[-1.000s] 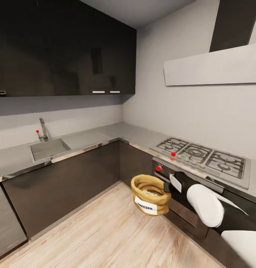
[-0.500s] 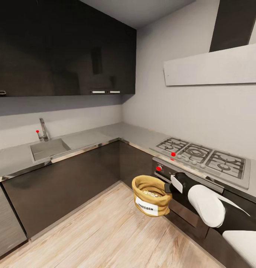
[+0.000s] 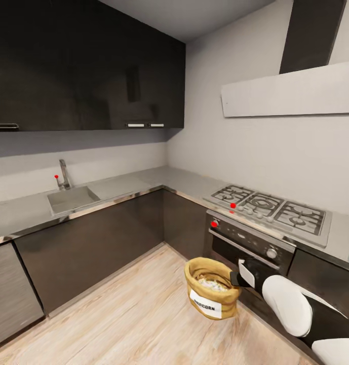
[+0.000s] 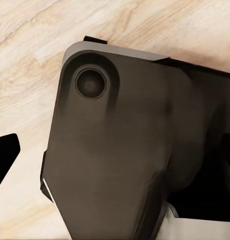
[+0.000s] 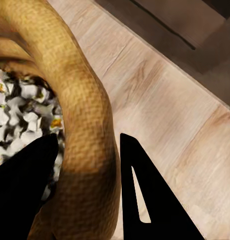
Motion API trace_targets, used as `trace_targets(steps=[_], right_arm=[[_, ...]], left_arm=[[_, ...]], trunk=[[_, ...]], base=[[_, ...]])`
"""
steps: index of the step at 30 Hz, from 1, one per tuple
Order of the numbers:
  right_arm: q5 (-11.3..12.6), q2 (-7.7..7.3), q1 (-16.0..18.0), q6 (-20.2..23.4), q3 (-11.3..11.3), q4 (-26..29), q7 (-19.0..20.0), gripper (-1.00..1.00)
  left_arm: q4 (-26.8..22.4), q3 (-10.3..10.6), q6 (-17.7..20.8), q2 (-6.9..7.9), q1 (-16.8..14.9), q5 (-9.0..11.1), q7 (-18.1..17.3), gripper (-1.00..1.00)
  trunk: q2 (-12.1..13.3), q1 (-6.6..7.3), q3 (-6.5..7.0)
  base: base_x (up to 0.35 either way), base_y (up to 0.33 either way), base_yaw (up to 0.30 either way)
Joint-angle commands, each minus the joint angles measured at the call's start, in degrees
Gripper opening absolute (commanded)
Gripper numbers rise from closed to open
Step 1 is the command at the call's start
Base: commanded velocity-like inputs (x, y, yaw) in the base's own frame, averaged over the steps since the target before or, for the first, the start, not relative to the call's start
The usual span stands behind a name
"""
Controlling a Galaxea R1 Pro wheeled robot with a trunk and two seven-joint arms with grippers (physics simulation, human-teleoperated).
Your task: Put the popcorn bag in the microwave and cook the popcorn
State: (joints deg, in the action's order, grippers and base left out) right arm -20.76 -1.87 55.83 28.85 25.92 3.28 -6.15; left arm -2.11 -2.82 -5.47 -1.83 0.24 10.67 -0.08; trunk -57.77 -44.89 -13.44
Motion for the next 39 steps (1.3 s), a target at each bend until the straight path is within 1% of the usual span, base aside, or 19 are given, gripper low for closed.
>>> trace_targets(steps=[1, 6, 9, 10, 12, 14, 16, 19, 26, 32, 33, 35, 37, 39], right_arm=[[-0.4, 0.01, -0.3, -0.2, 0.5, 0.1, -0.1, -1.00], [-0.4, 0.02, -0.5, -0.5, 0.5, 0.0, 0.2, -1.00], [-0.3, -0.05, -0.5, -1.1, 0.5, -1.8, 0.2, -1.00], [-0.3, -0.17, -0.5, -1.9, 0.5, -2.5, 0.3, -1.00], [-0.3, -1.09, -0.6, -4.2, 0.5, -4.5, 0.3, -1.00], [-0.4, -1.30, -1.8, -4.9, 0.5, -4.9, 0.3, -1.00], [-0.4, -1.36, -2.7, -5.1, 0.5, -5.0, 0.3, -1.00], [-0.6, -1.36, -3.2, -5.2, 0.5, -5.0, 0.3, -1.00], [-0.4, -1.38, -3.4, -5.6, 0.5, -5.0, 0.3, -1.00], [0.0, -1.47, -3.8, -5.5, 0.6, -5.0, -0.6, -1.00], [0.0, -1.58, -4.3, -5.5, 0.6, -5.0, -0.7, -1.00], [0.0, -2.56, -4.5, -5.6, 0.6, -5.0, -0.7, -1.00], [0.1, -3.14, -4.7, -5.7, 0.6, -5.0, -0.6, -1.00], [0.2, -3.78, -6.2, -6.4, 0.6, -5.0, -0.5, -1.00]], left_arm=[[-0.1, -0.3, -0.1, -0.02, 0.0, 0.2, 0.0, 1.00], [-0.1, -0.3, 0.0, -0.06, 0.0, 0.2, 0.0, 1.00], [-0.1, -0.2, 0.0, -0.10, 0.0, 0.2, 0.0, 1.00], [-0.1, -0.2, 0.0, -0.10, 0.0, 0.1, 0.0, 1.00], [-0.1, -0.2, 0.0, -0.10, 0.0, 0.1, 0.0, 1.00], [-0.1, -0.2, 0.0, -0.10, 0.0, 0.1, 0.0, 1.00], [-0.1, -0.2, 0.0, -0.10, 0.0, 0.1, 0.0, 1.00], [-0.1, -0.2, 0.0, -0.10, 0.0, 0.1, 0.0, 1.00], [-0.1, -0.3, 0.0, -0.03, 0.0, 0.2, 0.0, 1.00], [-0.1, -0.3, -0.1, -0.01, 0.0, 0.2, 0.0, 1.00], [-0.1, -0.3, -0.1, -0.01, 0.0, 0.2, 0.0, 1.00], [-0.1, -0.3, -0.1, -0.01, 0.0, 0.2, 0.0, 1.00], [-0.1, -0.3, 0.0, -0.01, 0.0, 0.2, 0.0, 1.00], [-0.1, -0.3, 0.0, -0.01, 0.0, 0.2, 0.0, 1.00]], trunk=[[0.0, 0.00, -0.06], [0.0, 0.00, -0.06], [0.0, 0.00, -0.06], [0.0, 0.00, -0.06], [0.0, 0.00, -0.06], [0.0, 0.00, -0.06], [0.0, 0.00, -0.06], [0.0, 0.00, -0.06], [0.0, 0.00, -0.06], [0.0, 0.00, -0.06], [0.0, 0.00, -0.06], [0.0, 0.00, -0.06], [0.0, 0.00, -0.06], [0.0, 0.00, -0.06]], base=[[-0.014, 0.000, 0.000], [-0.098, 0.000, 0.000], [-0.322, 0.000, 0.000], [-0.342, 0.000, 0.000], [-0.344, 0.000, 0.000], [-0.345, 0.000, 0.000], [-0.345, 0.000, 0.000], [-0.345, 0.000, 0.000], [-0.328, 0.000, 0.000], [-0.031, 0.000, -0.070], [-0.001, 0.000, -0.234], [0.000, 0.000, -0.250], [0.000, 0.000, -0.255], [0.000, 0.000, -0.256]])
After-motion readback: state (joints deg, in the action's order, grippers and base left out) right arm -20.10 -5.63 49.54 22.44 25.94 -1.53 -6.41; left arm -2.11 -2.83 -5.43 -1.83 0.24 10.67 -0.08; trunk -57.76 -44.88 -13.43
